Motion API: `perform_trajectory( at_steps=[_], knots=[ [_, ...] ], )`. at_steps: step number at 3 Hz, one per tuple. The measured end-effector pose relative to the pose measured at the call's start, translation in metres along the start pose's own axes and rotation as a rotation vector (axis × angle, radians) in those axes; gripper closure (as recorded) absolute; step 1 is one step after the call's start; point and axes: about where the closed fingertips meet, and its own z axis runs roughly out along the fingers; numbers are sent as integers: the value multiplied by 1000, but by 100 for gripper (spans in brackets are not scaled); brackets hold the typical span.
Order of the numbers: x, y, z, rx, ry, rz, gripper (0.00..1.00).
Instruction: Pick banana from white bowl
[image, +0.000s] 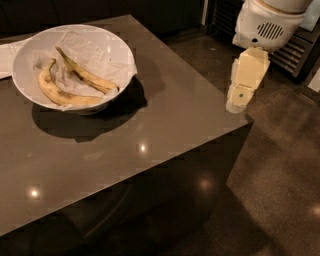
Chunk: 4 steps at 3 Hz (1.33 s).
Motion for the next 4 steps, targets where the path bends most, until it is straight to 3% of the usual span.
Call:
perform_trajectory(
  at_steps=[1, 2, 4],
  knots=[
    [-25, -8, 0, 10, -48, -21, 0],
    [-55, -21, 4, -16, -79, -59, 0],
    [-68, -31, 3, 8, -156, -52, 0]
  ],
)
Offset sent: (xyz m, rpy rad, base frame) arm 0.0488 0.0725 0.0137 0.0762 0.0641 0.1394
